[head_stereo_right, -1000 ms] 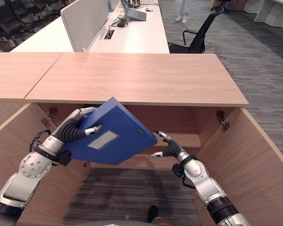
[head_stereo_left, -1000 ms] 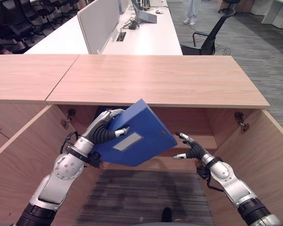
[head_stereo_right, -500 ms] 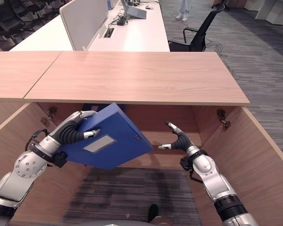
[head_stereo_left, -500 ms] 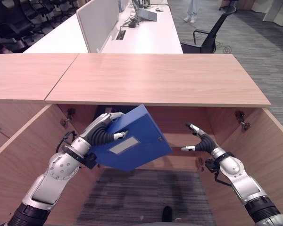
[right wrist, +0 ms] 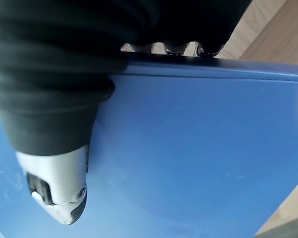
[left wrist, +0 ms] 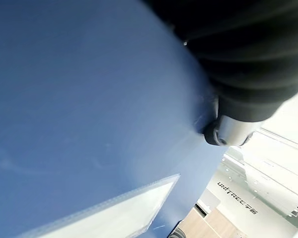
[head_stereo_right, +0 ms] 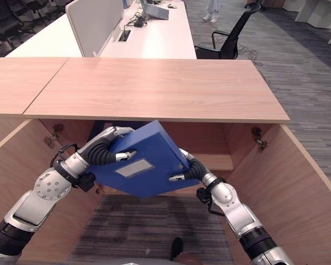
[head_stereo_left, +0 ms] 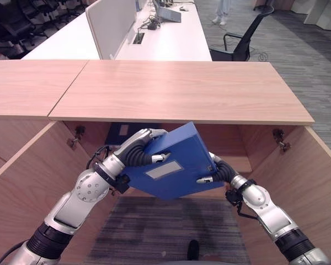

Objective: Put the empty folder in the office cabinet

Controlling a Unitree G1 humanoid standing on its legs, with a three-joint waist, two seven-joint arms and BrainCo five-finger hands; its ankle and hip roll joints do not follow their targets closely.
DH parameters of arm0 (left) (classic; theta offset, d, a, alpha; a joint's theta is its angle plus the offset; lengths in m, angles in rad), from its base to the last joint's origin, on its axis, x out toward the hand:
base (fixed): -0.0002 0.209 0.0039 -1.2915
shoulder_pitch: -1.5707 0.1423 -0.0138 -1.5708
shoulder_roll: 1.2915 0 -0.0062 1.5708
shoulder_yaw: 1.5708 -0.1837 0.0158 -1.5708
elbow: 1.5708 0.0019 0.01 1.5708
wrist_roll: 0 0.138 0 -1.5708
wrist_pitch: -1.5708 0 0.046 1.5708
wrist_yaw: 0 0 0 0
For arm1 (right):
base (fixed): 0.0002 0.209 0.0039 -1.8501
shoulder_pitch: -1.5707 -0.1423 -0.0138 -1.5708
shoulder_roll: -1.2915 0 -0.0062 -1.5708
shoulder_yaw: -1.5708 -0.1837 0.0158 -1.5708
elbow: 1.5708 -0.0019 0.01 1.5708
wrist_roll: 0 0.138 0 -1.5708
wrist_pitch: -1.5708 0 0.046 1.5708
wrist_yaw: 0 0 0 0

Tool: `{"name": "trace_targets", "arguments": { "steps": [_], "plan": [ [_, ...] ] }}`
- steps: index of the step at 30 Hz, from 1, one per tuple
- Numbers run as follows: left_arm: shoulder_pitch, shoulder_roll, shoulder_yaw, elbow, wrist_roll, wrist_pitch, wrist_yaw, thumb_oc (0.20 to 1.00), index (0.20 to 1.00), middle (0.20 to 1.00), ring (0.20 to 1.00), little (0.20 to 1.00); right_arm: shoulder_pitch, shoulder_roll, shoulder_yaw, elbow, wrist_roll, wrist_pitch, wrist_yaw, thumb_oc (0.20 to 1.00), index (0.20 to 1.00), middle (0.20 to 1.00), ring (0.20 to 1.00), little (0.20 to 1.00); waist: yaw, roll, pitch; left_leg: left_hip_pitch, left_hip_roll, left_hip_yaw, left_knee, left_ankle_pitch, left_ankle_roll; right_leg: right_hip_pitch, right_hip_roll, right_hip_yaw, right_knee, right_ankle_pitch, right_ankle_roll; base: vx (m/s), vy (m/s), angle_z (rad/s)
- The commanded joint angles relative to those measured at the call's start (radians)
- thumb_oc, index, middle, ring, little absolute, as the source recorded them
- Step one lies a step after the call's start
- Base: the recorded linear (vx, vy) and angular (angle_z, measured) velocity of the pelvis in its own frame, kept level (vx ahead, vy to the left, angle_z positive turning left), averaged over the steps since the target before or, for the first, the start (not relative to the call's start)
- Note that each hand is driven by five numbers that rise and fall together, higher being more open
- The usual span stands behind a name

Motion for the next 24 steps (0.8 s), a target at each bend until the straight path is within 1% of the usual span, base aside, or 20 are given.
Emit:
{"name": "trace_targets", "arguments": {
  "steps": [1, 5, 8, 9, 10, 12, 14, 15, 16, 17, 18, 20, 21, 22, 23, 24],
  "plan": [
    [-0.12, -0.037, -0.071, -0.025, -0.095, -0.057, 0.024, 0.2, 0.2, 0.2, 0.2, 0.2, -0.123, 0.054, 0.064, -0.04, 0.068, -0.054, 0.001, 1.0, 1.0, 1.0, 1.0, 1.0, -0.008, -0.061, -0.043, -0.055, -0.026, 0.019, -0.001, -0.014, 0.017, 0.131, -0.04, 0.022, 0.0, -0.127, 0.115, 0.0, 0.0, 0.0],
    [-0.16, -0.057, -0.113, -0.024, -0.153, -0.052, 0.005, 0.2, 0.2, 0.2, 0.2, 0.2, -0.162, 0.069, 0.097, -0.028, 0.068, -0.056, -0.002, 1.0, 1.0, 1.0, 1.0, 1.0, -0.01, -0.06, -0.043, -0.055, -0.025, 0.02, -0.001, -0.013, 0.017, 0.131, -0.04, 0.022, 0.0, -0.127, 0.114, 0.0, 0.0, 0.0],
    [-0.202, -0.055, -0.164, -0.043, -0.281, -0.045, -0.054, 0.2, 0.2, 0.2, 0.2, 0.2, -0.221, 0.073, 0.143, -0.02, 0.075, -0.056, 0.015, 1.0, 1.0, 1.0, 1.0, 1.0, -0.011, -0.056, -0.043, -0.049, -0.024, 0.02, -0.001, -0.017, 0.016, 0.136, -0.037, 0.026, 0.0, -0.13, 0.113, 0.01, -0.008, -0.07],
    [-0.222, -0.057, -0.191, -0.043, -0.349, -0.036, -0.081, 0.2, 0.2, 0.2, 0.2, 0.2, -0.251, 0.073, 0.169, -0.015, 0.088, -0.056, 0.033, 0.2, 0.2, 0.2, 0.2, 0.2, -0.012, -0.057, -0.046, -0.051, -0.025, 0.021, -0.001, -0.011, 0.016, 0.134, -0.038, 0.026, 0.0, -0.127, 0.112, 0.0, -0.007, -0.11],
    [-0.224, -0.057, -0.19, -0.042, -0.351, -0.037, -0.082, 0.2, 0.2, 0.2, 0.2, 0.2, -0.253, 0.073, 0.169, -0.013, 0.089, -0.057, 0.034, 0.2, 0.2, 0.2, 0.2, 0.2, -0.012, -0.057, -0.045, -0.052, -0.025, 0.021, -0.001, -0.011, 0.016, 0.133, -0.038, 0.026, 0.0, -0.127, 0.112, -0.01, -0.01, -0.11],
    [-0.251, -0.056, -0.218, -0.037, -0.407, -0.036, -0.098, 0.2, 0.2, 0.2, 0.2, 0.2, -0.285, 0.072, 0.213, -0.012, 0.125, -0.056, 0.073, 0.2, 0.2, 0.2, 0.2, 0.2, -0.01, -0.06, -0.046, -0.05, -0.025, 0.022, -0.001, -0.01, 0.014, 0.135, -0.036, 0.028, 0.0, -0.127, 0.111, 0.0, -0.011, -0.06],
    [-0.252, -0.06, -0.217, -0.038, -0.413, -0.04, -0.096, 0.2, 0.2, 0.2, 0.2, 0.2, -0.282, 0.072, 0.218, -0.015, 0.141, -0.052, 0.079, 0.2, 0.2, 0.2, 0.2, 0.2, -0.011, -0.06, -0.046, -0.049, -0.025, 0.022, -0.001, -0.009, 0.014, 0.137, -0.036, 0.027, 0.0, -0.128, 0.111, 0.0, -0.007, -0.02],
    [-0.248, -0.082, -0.215, -0.024, -0.429, -0.035, -0.088, 0.2, 0.2, 0.2, 0.2, 0.2, -0.257, 0.1, 0.231, 0.011, 0.233, -0.038, 0.104, 0.2, 0.2, 0.2, 0.2, 0.2, -0.01, -0.06, -0.044, -0.043, -0.023, 0.021, -0.001, -0.013, 0.011, 0.143, -0.035, 0.025, 0.0, -0.131, 0.112, 0.0, 0.0, 0.0],
    [-0.245, -0.093, -0.217, -0.019, -0.437, -0.031, -0.091, 0.2, 0.2, 0.2, 0.2, 0.2, -0.243, 0.115, 0.233, 0.021, 0.276, -0.033, 0.111, 0.2, 0.2, 0.2, 0.2, 0.2, -0.01, -0.062, -0.044, -0.047, -0.024, 0.021, -0.001, -0.008, 0.011, 0.139, -0.036, 0.025, 0.0, -0.128, 0.111, 0.0, 0.0, 0.0],
    [-0.245, -0.093, -0.217, -0.019, -0.437, -0.031, -0.091, 0.2, 0.2, 0.2, 0.2, 0.2, -0.243, 0.115, 0.233, 0.022, 0.278, -0.033, 0.111, 0.2, 0.2, 0.2, 0.2, 0.2, -0.01, -0.062, -0.045, -0.048, -0.024, 0.02, -0.001, -0.008, 0.011, 0.138, -0.036, 0.025, 0.0, -0.128, 0.111, 0.0, 0.0, 0.0],
    [-0.239, -0.112, -0.212, -0.008, -0.45, -0.026, -0.085, 0.2, 0.2, 0.2, 0.2, 0.2, -0.213, 0.147, 0.234, 0.052, 0.369, -0.015, 0.121, 0.2, 0.2, 0.2, 0.2, 0.2, -0.01, -0.062, -0.044, -0.046, -0.024, 0.021, -0.001, -0.008, 0.011, 0.139, -0.036, 0.025, 0.0, -0.128, 0.11, 0.0, 0.0, 0.0],
    [-0.224, -0.138, -0.212, 0.014, -0.462, -0.019, -0.082, 0.2, 0.2, 0.2, 0.2, 0.2, -0.171, 0.191, 0.238, 0.102, 0.48, 0.003, 0.139, 0.2, 0.2, 0.2, 0.2, 0.2, -0.009, -0.063, -0.042, -0.047, -0.024, 0.02, -0.001, -0.006, 0.01, 0.139, -0.036, 0.024, 0.0, -0.128, 0.108, 0.0, 0.0, 0.0],
    [-0.195, -0.172, -0.205, 0.035, -0.487, -0.007, -0.08, 0.2, 0.2, 0.2, 0.2, 0.2, -0.121, 0.257, 0.239, 0.165, 0.645, 0.04, 0.162, 0.2, 0.2, 0.2, 0.2, 0.2, -0.006, -0.062, -0.037, -0.045, -0.023, 0.02, -0.001, -0.007, 0.009, 0.142, -0.035, 0.022, 0.0, -0.129, 0.108, 0.0, 0.0, 0.0],
    [-0.172, -0.198, -0.199, 0.054, -0.508, 0.002, -0.074, 0.2, 0.2, 0.2, 0.2, 0.2, -0.092, 0.29, 0.241, 0.194, 0.727, 0.057, 0.169, 0.2, 0.2, 0.2, 0.2, 0.2, -0.004, -0.063, -0.035, -0.046, -0.023, 0.02, -0.001, -0.005, 0.008, 0.141, -0.035, 0.021, 0.0, -0.129, 0.107, 0.0, 0.0, 0.0],
    [-0.172, -0.198, -0.199, 0.054, -0.508, 0.001, -0.074, 0.2, 0.2, 0.2, 0.2, 0.2, -0.093, 0.291, 0.241, 0.195, 0.727, 0.057, 0.169, 0.2, 0.2, 0.2, 0.2, 0.2, -0.005, -0.065, -0.038, -0.051, -0.024, 0.02, -0.001, -0.002, 0.008, 0.136, -0.036, 0.021, 0.0, -0.127, 0.106, 0.0, 0.0, 0.0],
    [-0.144, -0.227, -0.196, 0.077, -0.541, 0.017, -0.073, 0.2, 0.2, 0.2, 0.2, 0.2, -0.065, 0.321, 0.241, 0.215, 0.798, 0.076, 0.176, 0.2, 0.2, 0.2, 0.2, 0.2, -0.003, -0.066, -0.035, -0.051, -0.024, 0.02, -0.001, -0.001, 0.008, 0.136, -0.035, 0.021, 0.0, -0.127, 0.105, -0.03, -0.022, -0.03]
  ]
}}
